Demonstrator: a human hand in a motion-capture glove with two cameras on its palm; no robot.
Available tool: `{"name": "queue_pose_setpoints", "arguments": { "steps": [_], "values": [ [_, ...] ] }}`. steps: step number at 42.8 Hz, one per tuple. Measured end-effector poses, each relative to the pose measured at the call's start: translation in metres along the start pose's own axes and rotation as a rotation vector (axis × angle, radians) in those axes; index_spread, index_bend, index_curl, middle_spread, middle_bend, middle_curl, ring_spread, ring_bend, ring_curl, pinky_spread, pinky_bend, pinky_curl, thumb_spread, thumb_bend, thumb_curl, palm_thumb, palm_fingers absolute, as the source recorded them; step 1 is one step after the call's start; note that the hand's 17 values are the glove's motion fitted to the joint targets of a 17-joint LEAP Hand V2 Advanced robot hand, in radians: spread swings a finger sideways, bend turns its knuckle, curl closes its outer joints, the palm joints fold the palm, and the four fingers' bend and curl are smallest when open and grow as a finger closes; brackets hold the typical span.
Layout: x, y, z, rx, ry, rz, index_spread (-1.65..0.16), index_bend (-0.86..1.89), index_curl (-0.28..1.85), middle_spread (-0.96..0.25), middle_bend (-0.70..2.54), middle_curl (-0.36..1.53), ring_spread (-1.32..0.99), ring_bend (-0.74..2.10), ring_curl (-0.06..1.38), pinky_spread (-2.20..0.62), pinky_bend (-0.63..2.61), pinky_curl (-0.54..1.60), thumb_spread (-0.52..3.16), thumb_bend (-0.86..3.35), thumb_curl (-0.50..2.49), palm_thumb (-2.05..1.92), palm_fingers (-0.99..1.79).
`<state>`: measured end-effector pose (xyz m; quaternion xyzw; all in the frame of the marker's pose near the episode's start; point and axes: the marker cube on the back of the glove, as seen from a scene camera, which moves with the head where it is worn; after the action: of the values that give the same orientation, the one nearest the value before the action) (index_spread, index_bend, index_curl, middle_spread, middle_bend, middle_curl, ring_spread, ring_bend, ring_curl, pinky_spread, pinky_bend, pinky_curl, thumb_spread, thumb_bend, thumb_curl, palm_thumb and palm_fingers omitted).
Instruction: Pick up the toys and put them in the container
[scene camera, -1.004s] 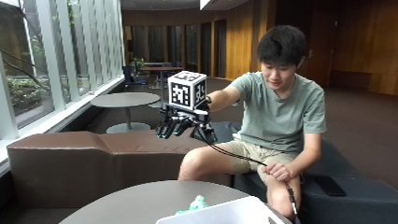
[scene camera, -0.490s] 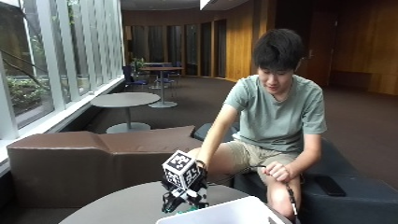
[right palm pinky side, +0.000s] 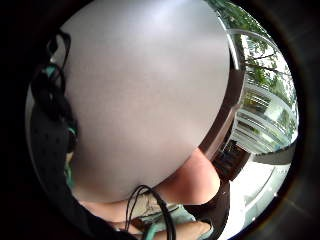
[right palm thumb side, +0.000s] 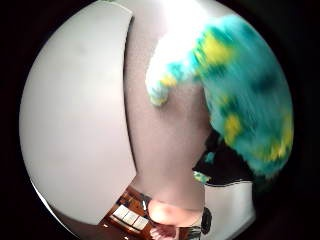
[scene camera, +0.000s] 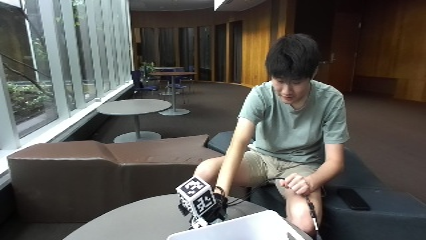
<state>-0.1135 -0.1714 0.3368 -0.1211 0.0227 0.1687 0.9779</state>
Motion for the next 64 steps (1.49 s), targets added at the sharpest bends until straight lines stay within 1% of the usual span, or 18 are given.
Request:
{"name": "queue_pose_setpoints", "arguments": {
  "steps": [6,10,13,16,21,31,40,50,58,64],
  "values": [
    [0.002,-0.006,0.004,0.01,-0.071,-0.027,-0.13,0.22,0.01,-0.18,0.95,0.72,-0.33,1.39,0.51,-0.38,1.2,0.35,1.3,0.25,0.53,0.6,0.84],
    [0.007,-0.006,0.004,-0.024,-0.124,-0.034,-0.17,0.25,0.0,-0.2,0.99,0.75,-0.34,1.37,0.51,-0.38,1.15,0.34,1.25,0.26,0.58,0.64,0.92],
    [0.013,-0.005,-0.002,-0.057,-0.131,-0.039,-0.2,0.32,0.0,-0.21,1.02,0.78,-0.34,1.34,0.5,-0.38,1.1,0.34,1.21,0.26,0.62,0.66,0.98],
    [0.018,-0.003,-0.015,-0.054,-0.125,-0.055,-0.24,0.37,0.0,-0.22,1.04,0.8,-0.35,1.33,0.51,-0.38,1.08,0.34,1.18,0.26,0.66,0.66,1.01],
    [0.024,0.004,-0.054,-0.022,-0.116,-0.101,-0.28,0.41,-0.01,-0.23,1.05,0.83,-0.36,1.32,0.52,-0.38,1.06,0.36,1.13,0.26,0.72,0.66,1.04],
    [0.027,0.028,-0.132,0.023,-0.074,-0.148,-0.37,0.45,-0.02,-0.24,1.04,0.88,-0.36,1.31,0.54,-0.37,1.04,0.38,1.07,0.27,0.84,0.64,1.05],
    [0.014,0.052,-0.205,0.077,-0.038,-0.182,-0.43,0.47,-0.02,-0.25,1.02,0.92,-0.36,1.3,0.55,-0.37,1.03,0.4,1.02,0.28,0.95,0.63,1.04],
    [-0.031,0.073,-0.28,0.197,0.013,-0.237,-0.49,0.49,-0.02,-0.26,1.0,0.95,-0.36,1.29,0.57,-0.37,1.02,0.41,0.96,0.29,1.06,0.62,1.04],
    [-0.076,0.087,-0.32,0.244,0.015,-0.288,-0.53,0.5,-0.02,-0.27,0.98,0.97,-0.36,1.28,0.58,-0.37,1.01,0.42,0.93,0.29,1.15,0.61,1.04],
    [-0.112,0.093,-0.339,0.264,0.019,-0.32,-0.55,0.51,-0.02,-0.27,0.98,0.98,-0.37,1.27,0.58,-0.37,1.01,0.43,0.91,0.3,1.21,0.6,1.04]
  ]
}}
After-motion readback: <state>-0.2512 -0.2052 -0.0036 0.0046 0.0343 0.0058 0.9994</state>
